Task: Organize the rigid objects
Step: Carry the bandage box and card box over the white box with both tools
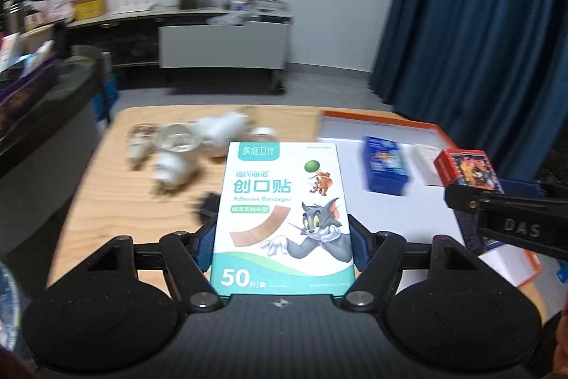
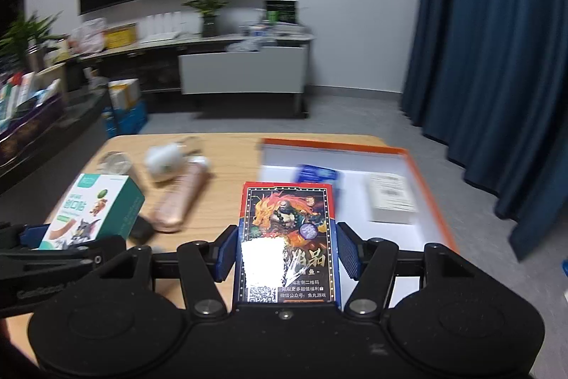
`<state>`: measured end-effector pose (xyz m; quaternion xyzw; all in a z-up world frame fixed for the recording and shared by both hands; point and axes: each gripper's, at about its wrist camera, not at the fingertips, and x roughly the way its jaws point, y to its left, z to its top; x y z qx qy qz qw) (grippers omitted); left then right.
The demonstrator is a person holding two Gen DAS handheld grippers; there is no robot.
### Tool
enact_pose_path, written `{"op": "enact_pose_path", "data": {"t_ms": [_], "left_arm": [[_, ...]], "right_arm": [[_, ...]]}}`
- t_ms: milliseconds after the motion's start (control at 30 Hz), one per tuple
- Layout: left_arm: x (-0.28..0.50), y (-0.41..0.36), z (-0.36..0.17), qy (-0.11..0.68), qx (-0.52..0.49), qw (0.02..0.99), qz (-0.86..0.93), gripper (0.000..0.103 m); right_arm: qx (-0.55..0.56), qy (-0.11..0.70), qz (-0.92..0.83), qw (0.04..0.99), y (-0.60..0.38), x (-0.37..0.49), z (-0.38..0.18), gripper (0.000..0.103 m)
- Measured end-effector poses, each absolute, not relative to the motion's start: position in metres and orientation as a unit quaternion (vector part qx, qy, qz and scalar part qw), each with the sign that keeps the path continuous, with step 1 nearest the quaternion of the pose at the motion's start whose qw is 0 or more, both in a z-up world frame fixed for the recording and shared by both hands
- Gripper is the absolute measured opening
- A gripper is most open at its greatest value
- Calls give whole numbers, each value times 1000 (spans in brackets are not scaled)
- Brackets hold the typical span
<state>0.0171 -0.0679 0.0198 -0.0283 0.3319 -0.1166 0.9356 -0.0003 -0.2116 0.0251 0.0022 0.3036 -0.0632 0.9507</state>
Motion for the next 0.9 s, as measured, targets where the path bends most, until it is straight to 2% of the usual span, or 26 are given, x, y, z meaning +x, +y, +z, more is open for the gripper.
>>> {"op": "enact_pose_path", "data": {"t_ms": [367,900], "left_arm": [[49,-153,27,350,-12,923,-156,72],[55,-186,10,380,19,915,-135,72]], "right_arm": [[14,292,-89,952,-295,-1,31,71],[41,313,-68,946,-329,11,9,71]]}}
